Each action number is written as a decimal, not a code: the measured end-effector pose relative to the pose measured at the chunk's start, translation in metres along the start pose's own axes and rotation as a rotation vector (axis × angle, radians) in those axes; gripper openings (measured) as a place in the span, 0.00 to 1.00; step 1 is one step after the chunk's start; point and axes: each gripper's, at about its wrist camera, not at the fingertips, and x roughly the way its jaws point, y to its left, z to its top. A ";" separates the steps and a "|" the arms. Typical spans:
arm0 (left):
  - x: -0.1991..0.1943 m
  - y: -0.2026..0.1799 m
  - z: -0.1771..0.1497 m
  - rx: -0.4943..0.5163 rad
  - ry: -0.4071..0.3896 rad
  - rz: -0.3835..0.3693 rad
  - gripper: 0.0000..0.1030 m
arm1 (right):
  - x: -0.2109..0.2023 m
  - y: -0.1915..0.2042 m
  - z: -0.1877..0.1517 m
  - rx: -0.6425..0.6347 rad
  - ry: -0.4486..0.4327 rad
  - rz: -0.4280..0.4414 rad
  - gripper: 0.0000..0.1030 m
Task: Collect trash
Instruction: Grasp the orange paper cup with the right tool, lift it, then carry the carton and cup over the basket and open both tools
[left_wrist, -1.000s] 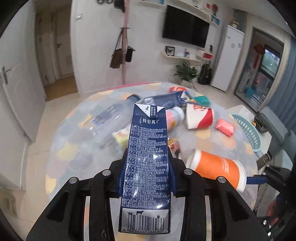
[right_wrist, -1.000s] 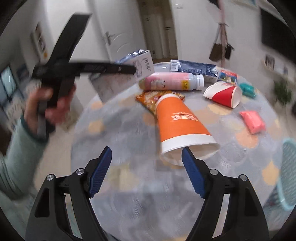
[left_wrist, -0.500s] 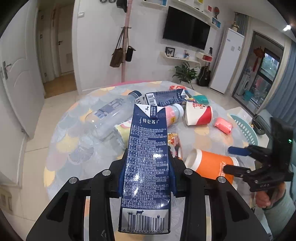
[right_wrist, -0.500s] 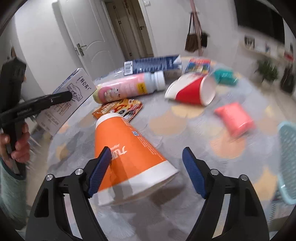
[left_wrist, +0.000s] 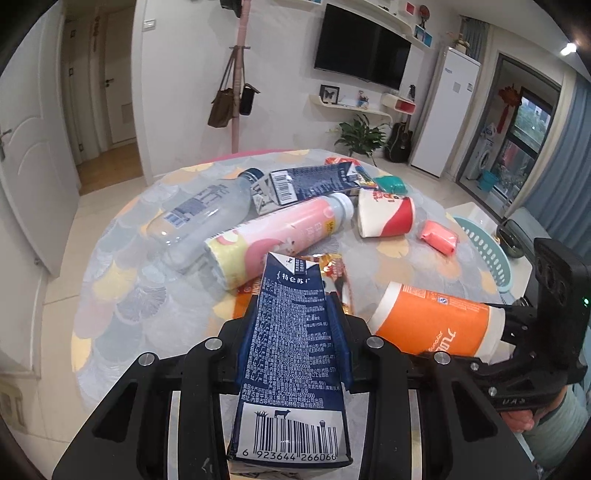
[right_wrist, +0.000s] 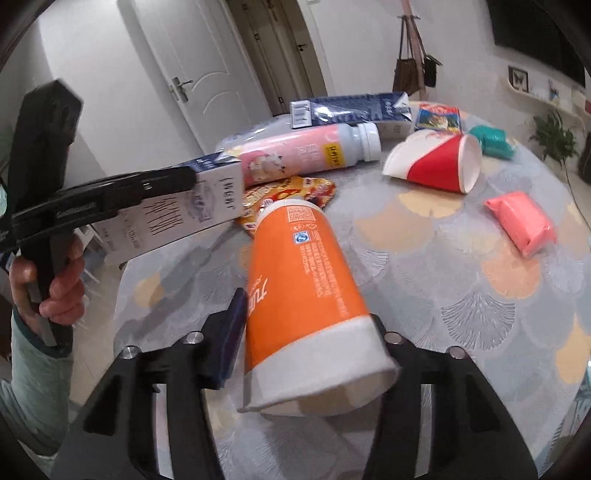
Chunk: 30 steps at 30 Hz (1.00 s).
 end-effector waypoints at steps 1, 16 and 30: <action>0.000 -0.002 0.000 0.004 -0.002 -0.001 0.33 | -0.003 0.003 -0.001 -0.012 -0.009 -0.026 0.45; -0.007 -0.056 0.021 0.088 -0.081 -0.103 0.33 | -0.097 -0.037 0.013 0.064 -0.226 -0.261 0.45; 0.031 -0.184 0.067 0.255 -0.121 -0.301 0.33 | -0.173 -0.129 -0.018 0.261 -0.332 -0.504 0.45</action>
